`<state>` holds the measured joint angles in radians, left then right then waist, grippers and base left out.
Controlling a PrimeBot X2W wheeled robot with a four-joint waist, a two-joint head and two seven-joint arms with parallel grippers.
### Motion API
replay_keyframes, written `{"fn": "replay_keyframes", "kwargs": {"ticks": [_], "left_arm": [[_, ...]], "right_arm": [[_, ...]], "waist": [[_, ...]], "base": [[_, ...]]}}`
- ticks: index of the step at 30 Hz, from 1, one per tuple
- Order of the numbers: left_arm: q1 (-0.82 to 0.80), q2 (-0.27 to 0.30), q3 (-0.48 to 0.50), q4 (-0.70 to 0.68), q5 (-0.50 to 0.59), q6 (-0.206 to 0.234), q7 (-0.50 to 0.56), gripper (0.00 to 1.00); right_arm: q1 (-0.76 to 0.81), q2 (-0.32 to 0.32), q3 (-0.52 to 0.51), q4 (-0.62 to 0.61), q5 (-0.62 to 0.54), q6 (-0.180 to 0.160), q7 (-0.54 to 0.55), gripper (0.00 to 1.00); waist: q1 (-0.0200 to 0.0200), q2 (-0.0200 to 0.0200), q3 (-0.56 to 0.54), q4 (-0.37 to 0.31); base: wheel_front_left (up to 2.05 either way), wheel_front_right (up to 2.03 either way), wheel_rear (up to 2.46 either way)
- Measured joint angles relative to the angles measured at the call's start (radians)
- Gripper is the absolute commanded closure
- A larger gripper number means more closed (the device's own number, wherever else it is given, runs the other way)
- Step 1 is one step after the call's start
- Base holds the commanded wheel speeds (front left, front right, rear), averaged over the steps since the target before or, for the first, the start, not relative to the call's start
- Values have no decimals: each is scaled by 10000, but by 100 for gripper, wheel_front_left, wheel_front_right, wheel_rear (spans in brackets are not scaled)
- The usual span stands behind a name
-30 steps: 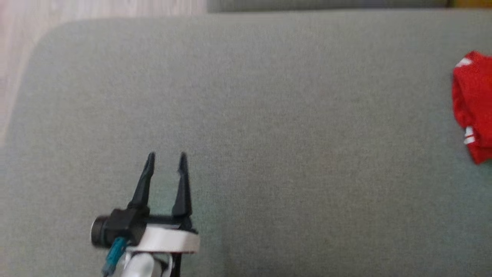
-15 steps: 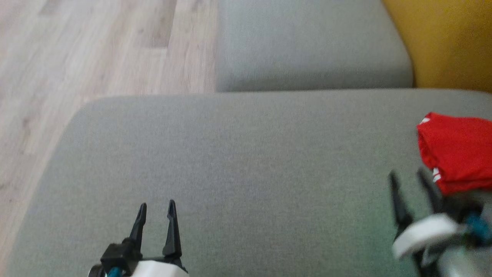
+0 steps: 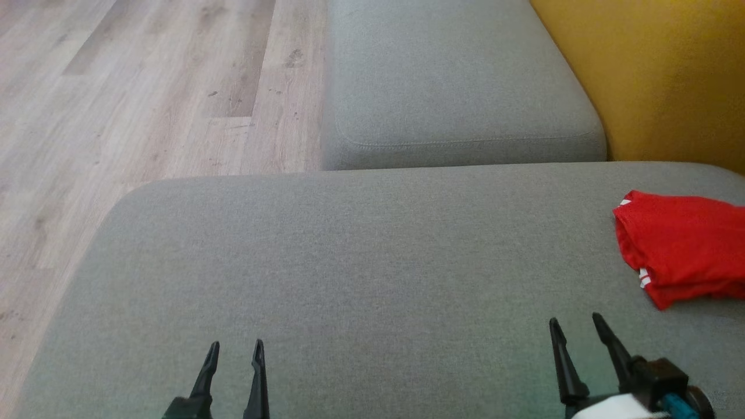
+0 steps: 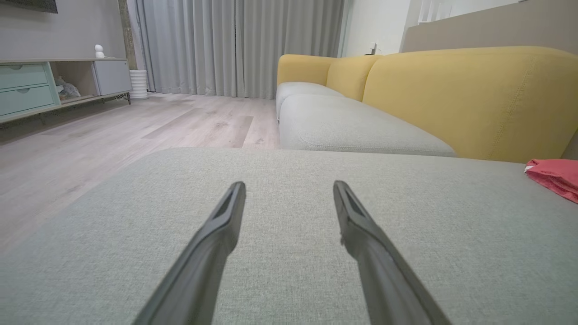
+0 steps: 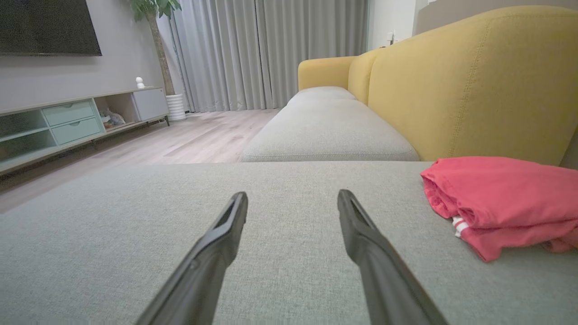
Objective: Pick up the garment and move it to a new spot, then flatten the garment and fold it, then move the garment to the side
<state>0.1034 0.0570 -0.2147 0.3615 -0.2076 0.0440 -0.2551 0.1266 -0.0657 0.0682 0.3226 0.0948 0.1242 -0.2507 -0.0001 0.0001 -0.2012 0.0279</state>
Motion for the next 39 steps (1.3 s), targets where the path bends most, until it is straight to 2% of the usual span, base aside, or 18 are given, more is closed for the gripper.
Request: {"fn": "replay_keyframes", "kwargs": {"ticks": [18,19,27,39], "left_arm": [[-17,-10,224,522,176,-13,0,0],[-34,-12,226,520,182,-2,0,100],[850,-17,203,1515,86,-13,88,100],[756,-19,387,1342,-1256,-159,437,100]], "right_arm": [[224,184,25,33,-6,0,0,0],[220,186,29,40,-6,0,0,100],[1032,196,25,1160,98,-4,63,100],[867,198,-128,1024,1536,-4,416,100]], "waist": [[2,0,-122,-34],[2,0,-113,-58],[2,0,-83,-76],[3,0,127,-94]], "base": [[0,0,0],[0,0,0],[0,0,0],[0,0,0]]}}
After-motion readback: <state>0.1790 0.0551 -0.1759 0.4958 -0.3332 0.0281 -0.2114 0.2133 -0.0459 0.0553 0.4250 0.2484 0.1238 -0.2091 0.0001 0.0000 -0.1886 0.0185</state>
